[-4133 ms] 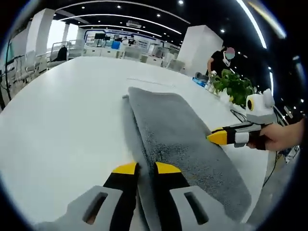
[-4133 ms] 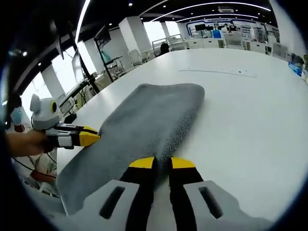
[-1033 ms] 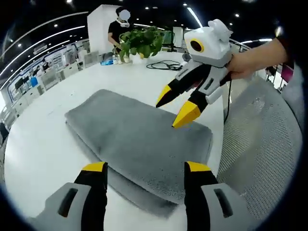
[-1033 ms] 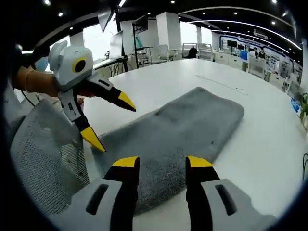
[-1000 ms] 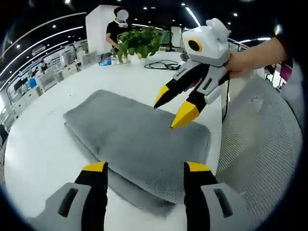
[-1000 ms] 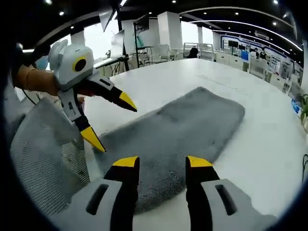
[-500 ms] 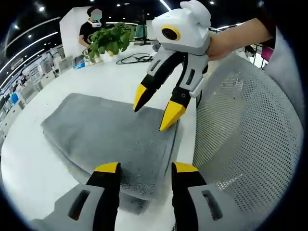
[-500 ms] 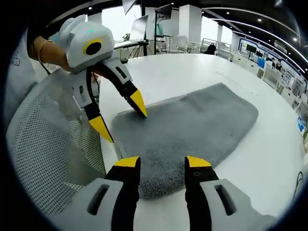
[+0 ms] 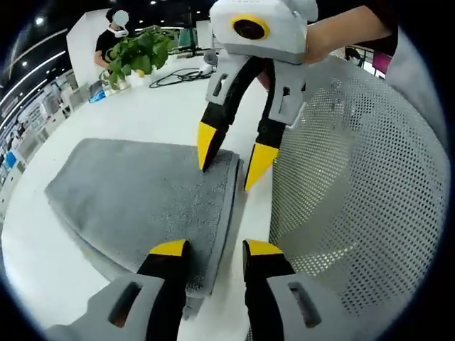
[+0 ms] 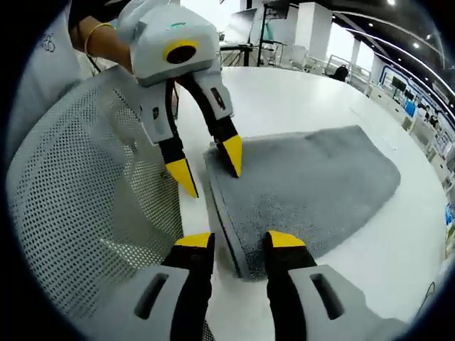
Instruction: Fold the towel on the table until its edges align and the towel forms a compact rectangular stack.
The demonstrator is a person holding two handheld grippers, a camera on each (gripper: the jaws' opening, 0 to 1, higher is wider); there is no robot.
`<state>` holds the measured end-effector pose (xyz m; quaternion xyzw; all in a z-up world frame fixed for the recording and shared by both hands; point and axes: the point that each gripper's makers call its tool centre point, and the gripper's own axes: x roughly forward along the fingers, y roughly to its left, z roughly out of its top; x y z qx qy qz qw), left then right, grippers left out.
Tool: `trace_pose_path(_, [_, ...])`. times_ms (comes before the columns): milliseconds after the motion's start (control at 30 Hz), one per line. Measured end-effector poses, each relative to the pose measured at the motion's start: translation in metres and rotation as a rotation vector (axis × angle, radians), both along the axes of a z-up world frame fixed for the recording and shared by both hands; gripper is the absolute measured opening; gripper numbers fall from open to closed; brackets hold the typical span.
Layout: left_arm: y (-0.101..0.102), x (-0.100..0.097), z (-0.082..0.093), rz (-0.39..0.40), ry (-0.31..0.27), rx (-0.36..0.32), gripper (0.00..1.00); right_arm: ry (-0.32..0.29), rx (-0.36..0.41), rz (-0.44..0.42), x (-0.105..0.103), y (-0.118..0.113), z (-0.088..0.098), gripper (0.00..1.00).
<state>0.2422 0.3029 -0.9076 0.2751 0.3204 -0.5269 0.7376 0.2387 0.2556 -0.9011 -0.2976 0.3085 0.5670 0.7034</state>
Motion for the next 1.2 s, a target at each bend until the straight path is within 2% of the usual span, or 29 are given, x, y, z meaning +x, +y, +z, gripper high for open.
trace_pose_path(167, [0.002, 0.005, -0.002, 0.034, -0.014, 0.003, 0.24, 0.006, -0.010, -0.007, 0.002, 0.002, -0.006, 0.29])
trace_pose_path(333, [0.001, 0.006, -0.004, 0.011, -0.031, 0.020, 0.23, -0.007, -0.048, 0.016, 0.004, 0.001, -0.011, 0.27])
trace_pose_path(433, [0.002, 0.008, -0.004, 0.018, -0.025, 0.007, 0.22, -0.032, -0.067, 0.041, 0.005, 0.000, -0.014, 0.26])
trace_pose_path(567, [0.002, 0.008, -0.004, 0.027, -0.022, -0.013, 0.22, -0.064, -0.082, 0.045, 0.010, -0.001, -0.015, 0.19])
trace_pose_path(700, [0.001, 0.006, -0.005, -0.016, -0.067, 0.035, 0.22, -0.077, -0.092, 0.054, 0.009, 0.000, -0.014, 0.19])
trace_pose_path(833, [-0.001, 0.007, -0.006, -0.012, -0.059, 0.044, 0.22, -0.094, -0.097, 0.059, 0.013, 0.000, -0.014, 0.14])
trace_pose_path(867, [0.000, 0.007, -0.006, -0.013, -0.059, 0.046, 0.21, -0.046, -0.096, 0.013, 0.012, -0.001, -0.015, 0.13])
trace_pose_path(933, [0.000, 0.006, -0.006, -0.023, -0.061, 0.051, 0.21, -0.013, -0.086, -0.019, 0.016, -0.001, -0.013, 0.10])
trace_pose_path(1033, [-0.001, 0.006, -0.006, -0.034, -0.062, 0.058, 0.21, 0.093, -0.052, -0.101, 0.019, -0.002, -0.013, 0.07])
trace_pose_path(1100, [-0.001, 0.006, -0.005, -0.035, -0.058, 0.060, 0.21, 0.135, -0.042, -0.121, 0.020, -0.003, -0.013, 0.05])
trace_pose_path(1200, [-0.001, 0.010, -0.006, -0.041, -0.087, 0.076, 0.17, 0.133, -0.060, -0.103, 0.020, -0.003, -0.013, 0.05])
